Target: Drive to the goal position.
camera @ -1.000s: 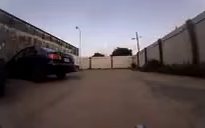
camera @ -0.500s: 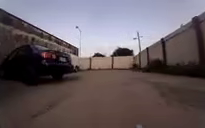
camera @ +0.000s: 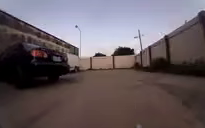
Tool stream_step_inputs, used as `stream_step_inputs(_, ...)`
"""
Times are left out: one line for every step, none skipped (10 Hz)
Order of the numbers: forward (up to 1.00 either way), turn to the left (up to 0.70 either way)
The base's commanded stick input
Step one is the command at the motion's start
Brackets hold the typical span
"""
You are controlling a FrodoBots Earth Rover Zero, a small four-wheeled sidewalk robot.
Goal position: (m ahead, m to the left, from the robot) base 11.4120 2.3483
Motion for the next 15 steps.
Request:
stream_step_inputs(1.00, 0.00)
stream_step_inputs(1.00, 0.00)
stream_step_inputs(1.00, -0.10)
stream_step_inputs(1.00, -0.15)
stream_step_inputs(1.00, 0.00)
stream_step_inputs(1.00, 0.00)
stream_step_inputs(1.00, 0.00)
stream_step_inputs(1.00, 0.00)
stream_step_inputs(1.00, 0.00)
stream_step_inputs(1.00, 0.00)
stream_step_inputs(1.00, 0.00)
stream_step_inputs(1.00, 0.00)
stream_step_inputs(1.00, 0.00)
stream_step_inputs(1.00, 0.00)
stream_step_inputs(1.00, 0.00)
